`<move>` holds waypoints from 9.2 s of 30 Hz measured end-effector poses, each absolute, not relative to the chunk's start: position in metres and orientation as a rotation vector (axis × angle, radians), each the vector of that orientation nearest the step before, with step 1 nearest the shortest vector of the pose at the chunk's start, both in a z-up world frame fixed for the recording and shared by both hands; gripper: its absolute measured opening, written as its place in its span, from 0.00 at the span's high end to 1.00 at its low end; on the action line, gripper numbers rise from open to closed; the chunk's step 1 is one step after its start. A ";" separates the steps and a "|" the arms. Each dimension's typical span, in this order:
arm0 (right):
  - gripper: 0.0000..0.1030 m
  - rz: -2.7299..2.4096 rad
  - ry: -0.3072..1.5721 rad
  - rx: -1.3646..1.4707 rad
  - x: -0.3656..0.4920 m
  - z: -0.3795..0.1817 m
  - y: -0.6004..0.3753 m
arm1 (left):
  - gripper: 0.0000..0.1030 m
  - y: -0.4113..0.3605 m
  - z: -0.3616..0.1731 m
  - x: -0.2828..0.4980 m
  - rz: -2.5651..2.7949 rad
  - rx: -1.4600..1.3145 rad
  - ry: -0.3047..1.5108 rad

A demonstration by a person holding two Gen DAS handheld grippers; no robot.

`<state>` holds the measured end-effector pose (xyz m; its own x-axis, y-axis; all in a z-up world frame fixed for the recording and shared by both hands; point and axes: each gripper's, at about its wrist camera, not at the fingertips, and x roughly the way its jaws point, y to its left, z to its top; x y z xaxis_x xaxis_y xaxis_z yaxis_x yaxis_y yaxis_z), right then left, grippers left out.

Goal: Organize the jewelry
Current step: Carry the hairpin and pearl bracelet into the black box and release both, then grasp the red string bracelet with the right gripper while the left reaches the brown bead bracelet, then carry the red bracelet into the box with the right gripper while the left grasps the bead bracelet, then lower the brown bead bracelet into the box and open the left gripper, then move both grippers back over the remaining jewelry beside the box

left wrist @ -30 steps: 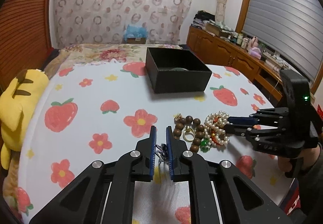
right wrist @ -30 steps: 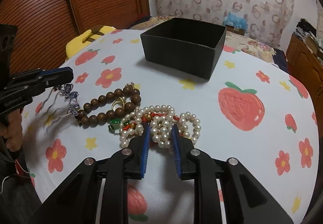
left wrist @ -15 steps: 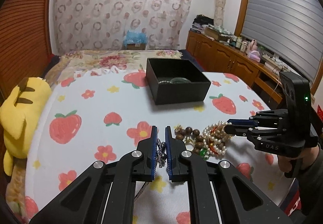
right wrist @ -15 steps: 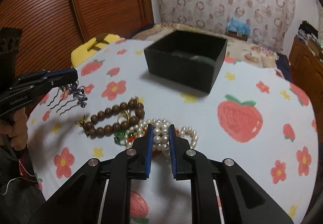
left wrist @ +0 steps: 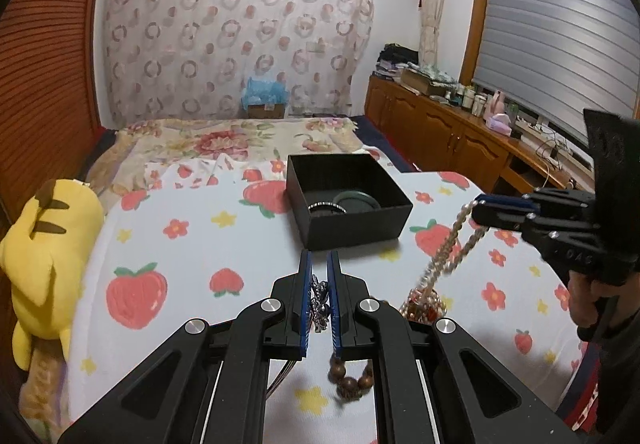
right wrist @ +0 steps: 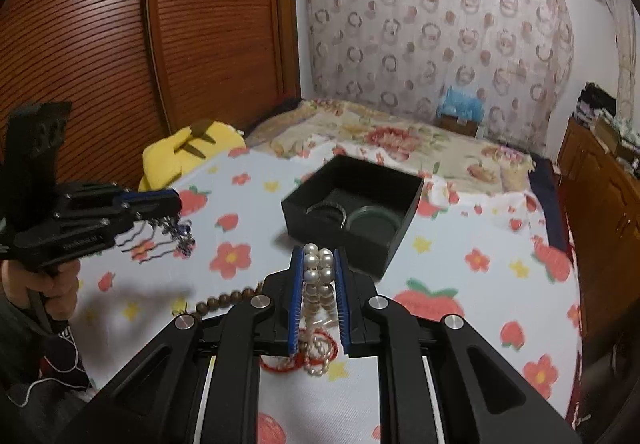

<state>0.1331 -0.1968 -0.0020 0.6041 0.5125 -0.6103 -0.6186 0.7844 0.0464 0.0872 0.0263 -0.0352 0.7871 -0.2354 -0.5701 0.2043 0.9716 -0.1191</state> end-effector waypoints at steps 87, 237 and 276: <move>0.82 0.599 0.653 -0.148 0.234 -0.005 -0.186 | 0.71 0.019 -0.038 0.166 -0.235 0.041 0.659; 0.95 0.596 0.777 -0.114 0.268 -0.051 -0.161 | 0.88 -0.015 0.016 0.178 -0.267 0.126 0.545; 0.95 0.623 0.727 -0.074 0.195 -0.059 -0.228 | 0.20 -0.040 -0.033 0.208 -0.257 0.151 0.597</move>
<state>0.1950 -0.2278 -0.0590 0.5758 0.5068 -0.6416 -0.5565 0.8178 0.1465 0.2080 -0.0401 -0.0329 0.7965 -0.1948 -0.5724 0.2815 0.9573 0.0660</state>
